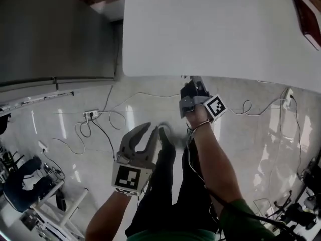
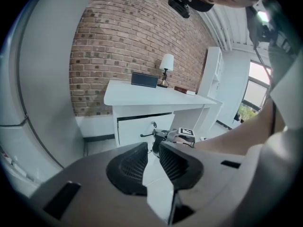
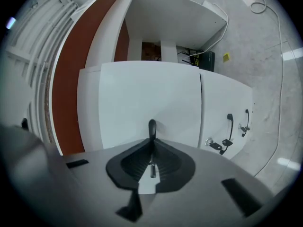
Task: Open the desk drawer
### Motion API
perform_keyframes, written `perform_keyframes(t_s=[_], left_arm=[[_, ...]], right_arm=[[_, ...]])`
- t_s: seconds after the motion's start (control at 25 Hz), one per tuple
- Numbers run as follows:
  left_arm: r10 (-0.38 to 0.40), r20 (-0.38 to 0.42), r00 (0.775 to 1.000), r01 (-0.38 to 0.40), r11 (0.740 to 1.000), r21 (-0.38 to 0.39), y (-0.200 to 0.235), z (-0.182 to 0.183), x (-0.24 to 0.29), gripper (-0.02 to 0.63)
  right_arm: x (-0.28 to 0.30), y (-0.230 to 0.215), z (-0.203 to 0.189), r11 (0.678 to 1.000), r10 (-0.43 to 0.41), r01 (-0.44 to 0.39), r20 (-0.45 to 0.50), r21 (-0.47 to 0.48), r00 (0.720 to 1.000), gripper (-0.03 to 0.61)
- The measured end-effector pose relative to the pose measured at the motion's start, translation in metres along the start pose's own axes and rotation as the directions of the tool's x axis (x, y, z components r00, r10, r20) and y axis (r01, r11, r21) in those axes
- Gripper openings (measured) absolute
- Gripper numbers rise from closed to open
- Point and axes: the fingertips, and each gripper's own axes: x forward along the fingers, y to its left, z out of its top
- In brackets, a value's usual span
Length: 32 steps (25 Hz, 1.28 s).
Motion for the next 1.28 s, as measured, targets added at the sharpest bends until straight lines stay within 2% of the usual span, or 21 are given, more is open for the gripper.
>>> perform_keyframes(t_s=[0.52,0.8,1.0,1.28], left_arm=[[-0.03,-0.019,0.999,0.03,0.999,-0.012,-0.011,-0.006,0.001,0.071],[-0.04,0.025,0.999,0.039,0.999,0.023,-0.017,-0.015,0.002,0.071],[-0.057,0.001,0.998,0.057,0.998,0.001,-0.028,-0.017,-0.002,0.071],[-0.058,0.015,0.998,0.058,0.998,0.011,-0.031,-0.02,-0.004,0.071]], right_arm=[[-0.042,-0.007,-0.017,1.0,-0.023,0.023,-0.034,0.0,0.999,0.02],[-0.069,-0.01,-0.023,1.0,-0.024,0.024,-0.052,-0.005,0.998,0.02],[-0.083,-0.013,-0.028,0.999,-0.034,0.034,-0.055,-0.005,0.998,0.02],[-0.098,-0.015,-0.033,0.999,-0.033,0.033,-0.056,0.0,0.998,0.02]])
